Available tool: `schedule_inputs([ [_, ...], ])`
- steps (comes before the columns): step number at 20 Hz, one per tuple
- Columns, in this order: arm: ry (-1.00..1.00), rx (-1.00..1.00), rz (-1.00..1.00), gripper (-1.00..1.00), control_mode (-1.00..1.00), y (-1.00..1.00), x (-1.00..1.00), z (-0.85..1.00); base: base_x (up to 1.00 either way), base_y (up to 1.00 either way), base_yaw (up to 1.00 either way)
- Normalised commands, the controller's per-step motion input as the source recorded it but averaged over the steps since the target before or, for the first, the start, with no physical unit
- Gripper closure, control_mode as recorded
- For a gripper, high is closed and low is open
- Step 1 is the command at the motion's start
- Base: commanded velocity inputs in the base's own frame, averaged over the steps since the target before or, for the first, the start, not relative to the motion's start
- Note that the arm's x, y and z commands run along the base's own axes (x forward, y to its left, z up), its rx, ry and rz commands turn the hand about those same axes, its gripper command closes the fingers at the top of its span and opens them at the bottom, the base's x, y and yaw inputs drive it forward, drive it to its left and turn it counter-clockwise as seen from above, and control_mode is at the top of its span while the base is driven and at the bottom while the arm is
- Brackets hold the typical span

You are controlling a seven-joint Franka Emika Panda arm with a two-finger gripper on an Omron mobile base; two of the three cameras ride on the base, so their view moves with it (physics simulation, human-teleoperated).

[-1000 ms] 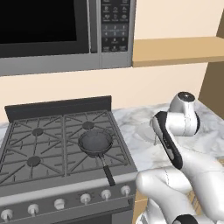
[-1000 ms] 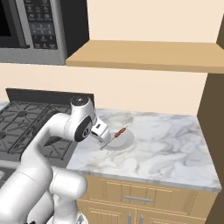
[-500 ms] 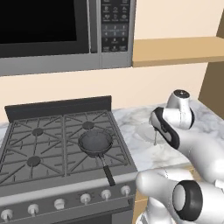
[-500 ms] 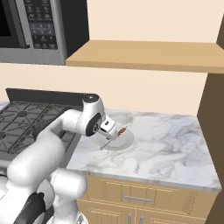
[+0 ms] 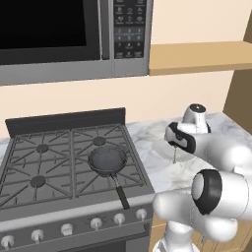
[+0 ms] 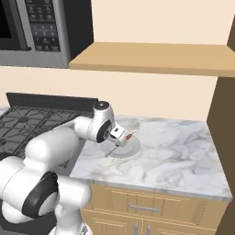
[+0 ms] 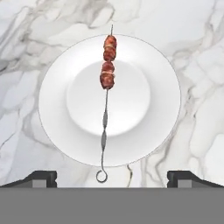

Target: Place the cold items (lemon and squash) from the fridge in one tupperware on the dining counter. Place the warm items (hot dog and kebab skewer) in the stove area in another tupperware.

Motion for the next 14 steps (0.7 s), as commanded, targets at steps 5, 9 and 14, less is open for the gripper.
schedule_inputs([
  [5, 0.01, 0.00, 0.00, -1.00, -1.00, -0.04, 0.43, -0.32, 0.00, 0.00, 0.00],
  [9, 0.00, 0.00, 0.00, -1.00, -1.00, -0.09, 0.43, -0.27, 0.00, 0.00, 0.00],
  [14, 0.00, 0.00, 0.00, -1.00, -1.00, -0.09, 0.41, -0.27, 0.00, 0.00, 0.00],
])
